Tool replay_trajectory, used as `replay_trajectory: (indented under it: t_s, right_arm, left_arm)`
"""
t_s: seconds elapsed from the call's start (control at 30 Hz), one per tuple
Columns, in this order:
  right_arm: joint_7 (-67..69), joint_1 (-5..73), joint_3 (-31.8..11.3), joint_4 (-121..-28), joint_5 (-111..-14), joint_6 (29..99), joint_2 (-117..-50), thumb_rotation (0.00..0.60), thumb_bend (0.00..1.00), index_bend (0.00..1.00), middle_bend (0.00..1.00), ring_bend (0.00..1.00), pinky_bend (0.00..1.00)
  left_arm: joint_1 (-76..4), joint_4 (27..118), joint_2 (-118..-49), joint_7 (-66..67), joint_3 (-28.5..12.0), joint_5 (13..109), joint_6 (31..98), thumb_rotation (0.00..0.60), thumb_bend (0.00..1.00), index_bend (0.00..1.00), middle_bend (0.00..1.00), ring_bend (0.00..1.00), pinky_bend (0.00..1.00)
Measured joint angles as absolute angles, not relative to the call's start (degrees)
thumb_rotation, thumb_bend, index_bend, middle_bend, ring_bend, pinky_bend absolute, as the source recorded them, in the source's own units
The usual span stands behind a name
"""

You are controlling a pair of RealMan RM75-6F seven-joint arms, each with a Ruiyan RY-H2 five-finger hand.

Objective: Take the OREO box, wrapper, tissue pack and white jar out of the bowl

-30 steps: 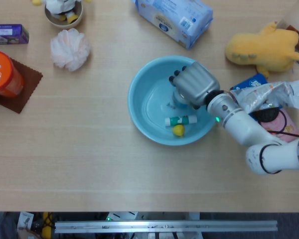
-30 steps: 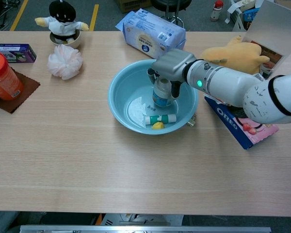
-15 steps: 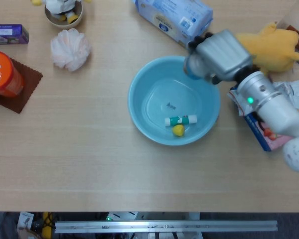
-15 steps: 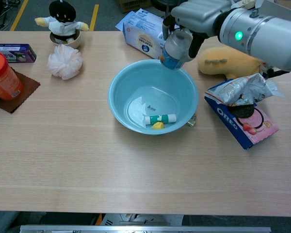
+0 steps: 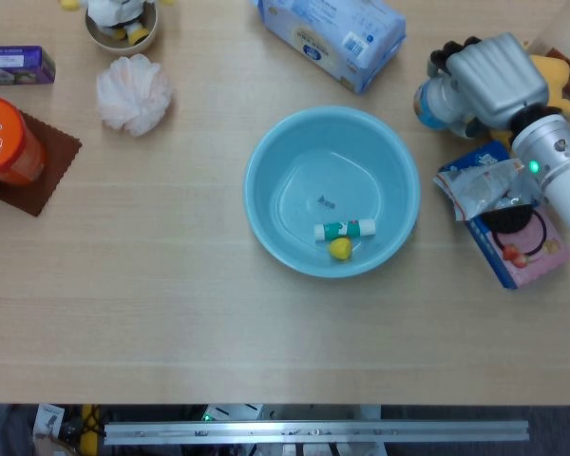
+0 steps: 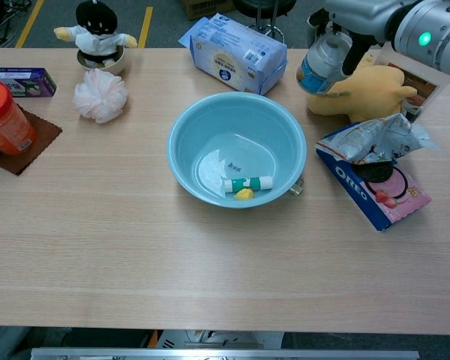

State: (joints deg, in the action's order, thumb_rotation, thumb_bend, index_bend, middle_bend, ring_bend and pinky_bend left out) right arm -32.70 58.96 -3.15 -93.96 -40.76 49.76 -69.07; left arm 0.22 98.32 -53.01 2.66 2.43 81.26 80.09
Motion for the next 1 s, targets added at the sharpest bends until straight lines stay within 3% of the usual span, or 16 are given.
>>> replay_trajectory:
  t_s: [0.37, 1.0]
  right_arm:
    - [-34.5, 58.1, 0.1, -86.0, -40.3, 46.7, -76.1, 0.600, 0.29, 0.50, 0.46, 0.50, 0.79]
    - [-35.6, 56.7, 0.8, -81.9, -42.8, 46.4, -82.1, 0.600, 0.29, 0.49, 0.46, 0.50, 0.79]
  left_arm:
    - [-0.1, 98.6, -53.1, 3.1, 2.5, 81.3, 79.6, 0.600, 0.36, 0.18, 0.23, 0.21, 0.16]
    - [0.1, 98.4, -53.1, 3.0, 2.6, 81.1, 79.8, 0.600, 0.36, 0.18, 0.23, 0.21, 0.16]
